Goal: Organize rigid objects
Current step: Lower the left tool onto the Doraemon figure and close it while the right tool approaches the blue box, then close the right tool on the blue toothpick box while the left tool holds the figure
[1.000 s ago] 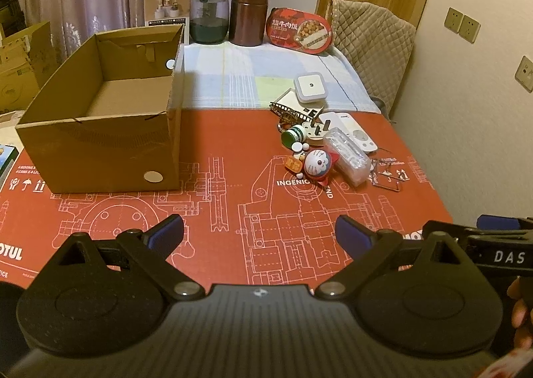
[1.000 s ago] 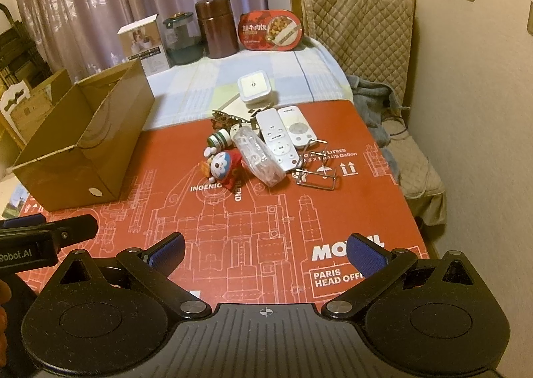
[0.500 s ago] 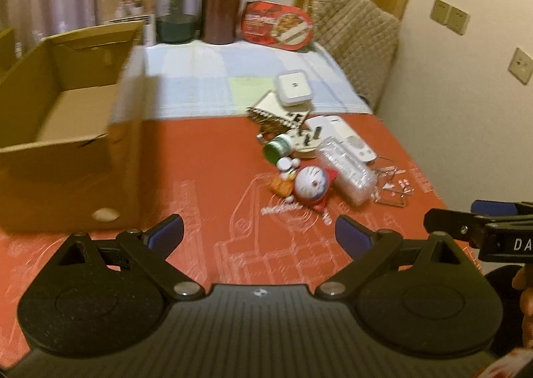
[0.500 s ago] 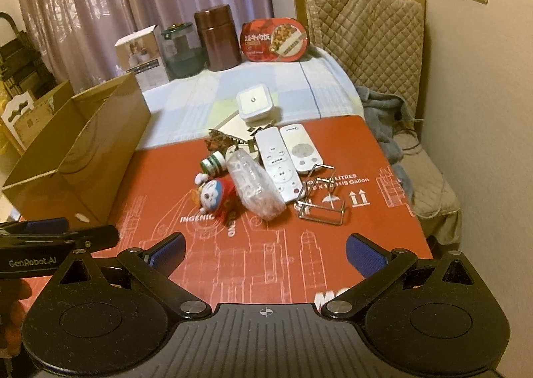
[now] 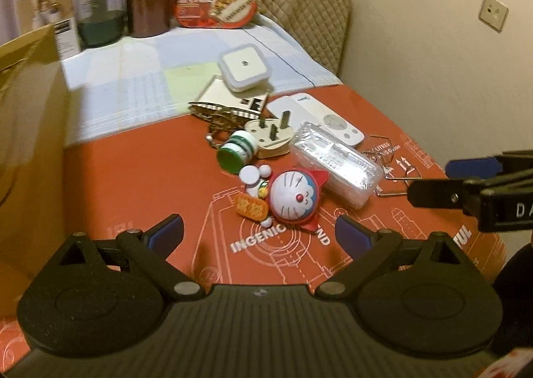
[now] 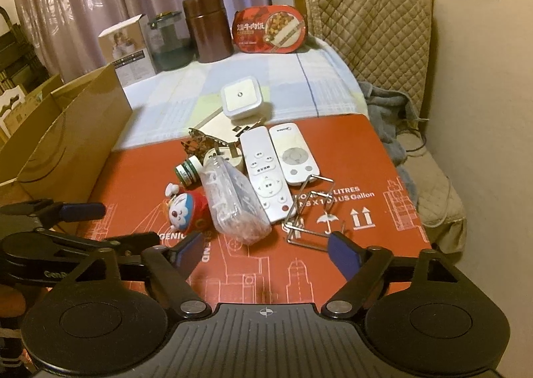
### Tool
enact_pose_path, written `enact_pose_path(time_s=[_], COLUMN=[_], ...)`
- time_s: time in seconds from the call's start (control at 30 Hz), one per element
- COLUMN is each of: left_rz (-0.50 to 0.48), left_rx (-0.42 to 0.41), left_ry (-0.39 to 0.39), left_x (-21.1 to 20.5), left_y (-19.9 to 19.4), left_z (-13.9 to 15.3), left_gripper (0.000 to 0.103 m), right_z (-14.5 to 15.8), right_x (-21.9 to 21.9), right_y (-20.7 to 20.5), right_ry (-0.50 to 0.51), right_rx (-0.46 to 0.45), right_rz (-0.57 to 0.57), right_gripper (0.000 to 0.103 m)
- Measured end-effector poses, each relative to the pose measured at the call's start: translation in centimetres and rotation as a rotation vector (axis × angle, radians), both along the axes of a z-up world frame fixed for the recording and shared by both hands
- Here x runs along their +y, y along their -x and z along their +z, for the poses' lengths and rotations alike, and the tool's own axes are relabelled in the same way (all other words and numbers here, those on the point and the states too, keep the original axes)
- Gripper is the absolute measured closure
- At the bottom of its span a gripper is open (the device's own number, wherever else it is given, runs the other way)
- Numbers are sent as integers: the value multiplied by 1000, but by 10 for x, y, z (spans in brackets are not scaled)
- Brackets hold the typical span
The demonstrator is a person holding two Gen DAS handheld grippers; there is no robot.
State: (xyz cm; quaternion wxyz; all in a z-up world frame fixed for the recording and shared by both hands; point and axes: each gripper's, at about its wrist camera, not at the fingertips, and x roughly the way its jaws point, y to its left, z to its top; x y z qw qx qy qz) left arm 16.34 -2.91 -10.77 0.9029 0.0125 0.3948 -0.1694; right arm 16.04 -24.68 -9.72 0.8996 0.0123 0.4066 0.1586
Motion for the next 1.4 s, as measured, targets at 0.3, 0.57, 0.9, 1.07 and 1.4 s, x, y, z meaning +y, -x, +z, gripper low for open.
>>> enact_pose_path(time_s=[0.3, 0.57, 0.9, 1.07, 1.4], left_rz=[-135, -168, 40, 115, 140], left_rx=[-40, -4, 2, 6, -15], left_ry=[-38, -1, -95, -80, -76], left_x=[-22, -20, 11, 31, 36], left_y=[-28, -46, 4, 23, 27], left_z=[-17, -30, -23, -25, -28], left_gripper=[17, 34, 35, 35, 35], right_z=[-2, -4, -12, -30, -67], right_x=[-2, -8, 12, 38, 69], right_y=[-10, -11, -18, -32, -53], right_ry=[4, 19, -31, -51, 100], right_rx=[0, 13, 25, 47, 59], right_rz=[-34, -58, 48, 134, 253], right_gripper=[29, 29, 29, 29, 29])
